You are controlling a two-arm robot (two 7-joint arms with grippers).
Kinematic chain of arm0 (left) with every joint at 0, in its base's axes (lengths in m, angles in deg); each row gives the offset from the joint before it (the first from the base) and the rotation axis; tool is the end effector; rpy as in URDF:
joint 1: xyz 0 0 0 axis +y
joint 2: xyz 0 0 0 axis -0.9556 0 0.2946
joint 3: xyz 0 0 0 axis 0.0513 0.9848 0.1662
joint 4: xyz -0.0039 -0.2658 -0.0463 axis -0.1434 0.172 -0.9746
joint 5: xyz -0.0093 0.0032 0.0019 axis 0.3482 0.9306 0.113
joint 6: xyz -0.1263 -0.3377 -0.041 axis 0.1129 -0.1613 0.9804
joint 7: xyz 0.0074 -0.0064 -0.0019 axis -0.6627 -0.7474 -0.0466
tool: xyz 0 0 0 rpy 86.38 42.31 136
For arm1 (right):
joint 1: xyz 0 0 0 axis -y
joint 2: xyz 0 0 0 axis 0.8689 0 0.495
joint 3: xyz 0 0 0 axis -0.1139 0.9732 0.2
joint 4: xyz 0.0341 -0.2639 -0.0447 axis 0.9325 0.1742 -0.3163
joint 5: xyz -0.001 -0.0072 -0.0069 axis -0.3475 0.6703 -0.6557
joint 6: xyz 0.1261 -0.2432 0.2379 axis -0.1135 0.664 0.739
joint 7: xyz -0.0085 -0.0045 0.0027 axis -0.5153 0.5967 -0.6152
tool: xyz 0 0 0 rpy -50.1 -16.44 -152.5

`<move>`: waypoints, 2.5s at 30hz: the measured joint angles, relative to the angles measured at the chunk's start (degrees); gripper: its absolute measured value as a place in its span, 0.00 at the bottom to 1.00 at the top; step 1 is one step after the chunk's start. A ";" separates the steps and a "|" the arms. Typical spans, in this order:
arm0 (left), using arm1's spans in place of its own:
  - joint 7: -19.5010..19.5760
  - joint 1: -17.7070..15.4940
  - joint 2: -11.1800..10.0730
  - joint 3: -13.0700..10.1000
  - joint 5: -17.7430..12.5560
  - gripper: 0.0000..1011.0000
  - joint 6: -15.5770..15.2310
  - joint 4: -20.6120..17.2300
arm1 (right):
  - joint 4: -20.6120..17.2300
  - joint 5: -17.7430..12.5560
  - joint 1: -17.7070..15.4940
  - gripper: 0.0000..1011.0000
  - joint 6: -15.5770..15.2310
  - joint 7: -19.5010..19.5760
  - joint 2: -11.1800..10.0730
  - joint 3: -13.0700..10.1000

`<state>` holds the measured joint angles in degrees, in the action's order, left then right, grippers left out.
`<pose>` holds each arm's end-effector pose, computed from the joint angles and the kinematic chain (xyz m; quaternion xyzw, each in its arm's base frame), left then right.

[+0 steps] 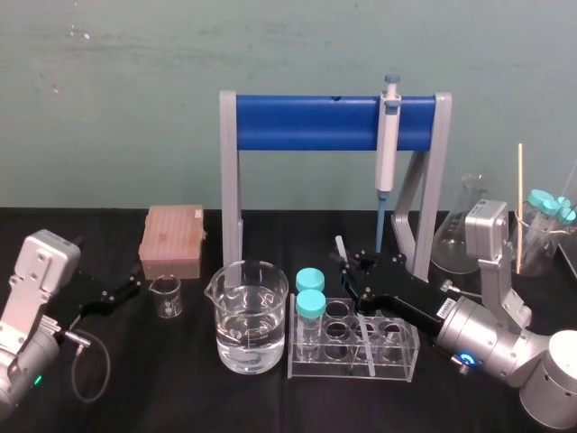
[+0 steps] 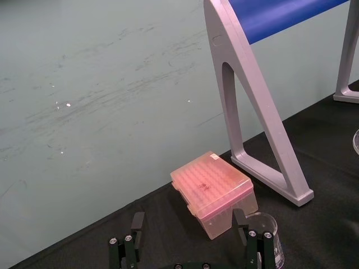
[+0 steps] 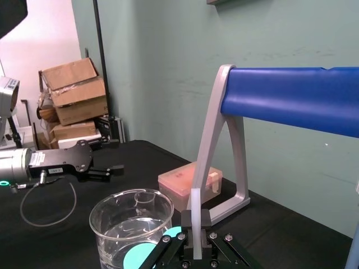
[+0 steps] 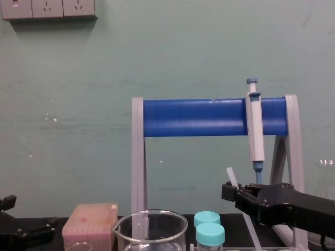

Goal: Pick up the stirring rod with one hand, then place it down.

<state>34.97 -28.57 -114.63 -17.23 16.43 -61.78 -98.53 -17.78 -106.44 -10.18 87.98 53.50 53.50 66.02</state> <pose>0.4059 0.0568 -0.2961 0.1415 -0.1325 0.5800 0.7912 0.4495 -0.0085 -0.2788 0.0180 -0.0160 -0.3321 0.9429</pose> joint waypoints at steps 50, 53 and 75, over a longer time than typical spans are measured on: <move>0.00 0.00 0.00 0.00 0.00 0.99 0.00 0.00 | -2.53 -0.01 -0.92 0.99 -2.78 0.84 -1.85 -0.72; 0.00 0.00 0.00 0.00 0.00 0.99 0.00 0.00 | -4.94 -0.29 -2.65 0.99 -4.35 2.29 -3.51 -1.83; 0.00 0.00 0.00 0.00 0.00 0.99 0.00 0.00 | -4.16 13.26 -6.16 0.99 -14.56 32.55 -1.02 -9.45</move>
<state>34.98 -28.57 -114.63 -17.23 16.43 -61.78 -98.53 -21.93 -93.18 -16.34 73.42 86.05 52.48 56.56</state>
